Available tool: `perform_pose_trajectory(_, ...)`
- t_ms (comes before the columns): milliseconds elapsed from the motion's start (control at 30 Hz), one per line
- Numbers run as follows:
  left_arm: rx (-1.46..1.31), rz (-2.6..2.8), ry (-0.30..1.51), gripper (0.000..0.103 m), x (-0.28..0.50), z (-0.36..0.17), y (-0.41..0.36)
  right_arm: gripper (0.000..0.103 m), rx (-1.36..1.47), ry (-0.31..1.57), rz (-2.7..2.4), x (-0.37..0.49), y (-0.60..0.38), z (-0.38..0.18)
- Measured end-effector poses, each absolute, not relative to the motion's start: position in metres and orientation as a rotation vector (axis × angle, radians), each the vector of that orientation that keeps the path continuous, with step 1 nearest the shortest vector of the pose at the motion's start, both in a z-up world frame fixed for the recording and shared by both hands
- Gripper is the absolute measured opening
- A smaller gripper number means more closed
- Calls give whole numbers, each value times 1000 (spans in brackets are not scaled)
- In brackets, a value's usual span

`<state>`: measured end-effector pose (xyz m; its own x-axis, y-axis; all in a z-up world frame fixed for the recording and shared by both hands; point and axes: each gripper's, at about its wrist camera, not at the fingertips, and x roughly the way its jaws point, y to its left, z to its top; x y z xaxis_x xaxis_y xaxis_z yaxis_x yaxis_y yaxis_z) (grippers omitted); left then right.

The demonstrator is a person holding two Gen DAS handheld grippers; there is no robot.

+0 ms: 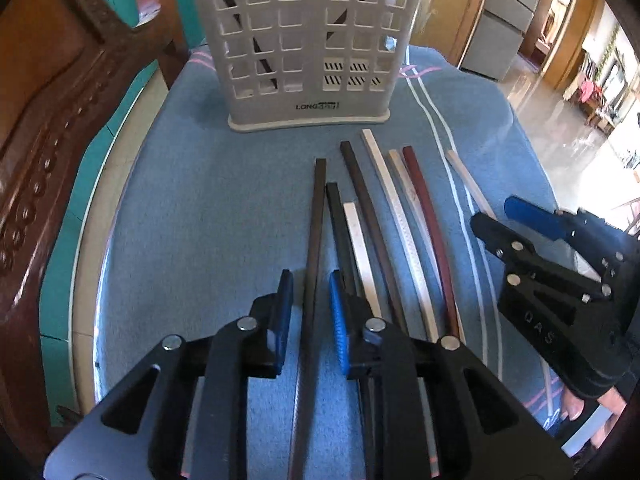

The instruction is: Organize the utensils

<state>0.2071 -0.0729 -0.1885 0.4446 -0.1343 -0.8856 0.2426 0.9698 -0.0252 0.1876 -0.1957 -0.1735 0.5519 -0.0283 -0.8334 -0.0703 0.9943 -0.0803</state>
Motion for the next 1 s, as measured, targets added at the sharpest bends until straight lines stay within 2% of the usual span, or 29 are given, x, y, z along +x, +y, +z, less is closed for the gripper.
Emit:
perform_pose_trajectory(67,116,-236,1099,21,211,-188,-75,55,-101,1000,33,196,-199,-174)
perform_pose_trajectory(167,117,-232,1105,23,219,-186,-75,60,-78,1011,50,204,-202,-175)
perform_pose_trajectory(467,130,-235,1095,25,221,-187,-76,61,-65,989,63,205,-201,-178)
perform_pose_trajectory(500,130,-235,1097,25,221,-187,-76,59,-65,987,62,204,-202,-178)
perform_pose_trajectory(533,128,-234,1100,25,220,-187,-76,49,-61,984,71,203,-203,-177)
perform_pose_trajectory(567,129,-234,1103,25,220,-186,-76,34,-61,987,79,203,-203,-176)
perform_pose_trajectory(600,131,-235,1109,25,222,-186,-77,30,-61,993,90,202,-202,-176)
perform_pose_trajectory(667,128,-237,1125,24,225,-185,-77,11,-66,1008,110,203,-200,-175)
perform_pose_trajectory(767,125,-239,1132,7,230,-184,-77,7,-41,1013,136,199,-198,-170)
perform_pose_trajectory(1000,77,-234,1072,7,221,-158,-61,7,-13,869,187,173,-197,-118)
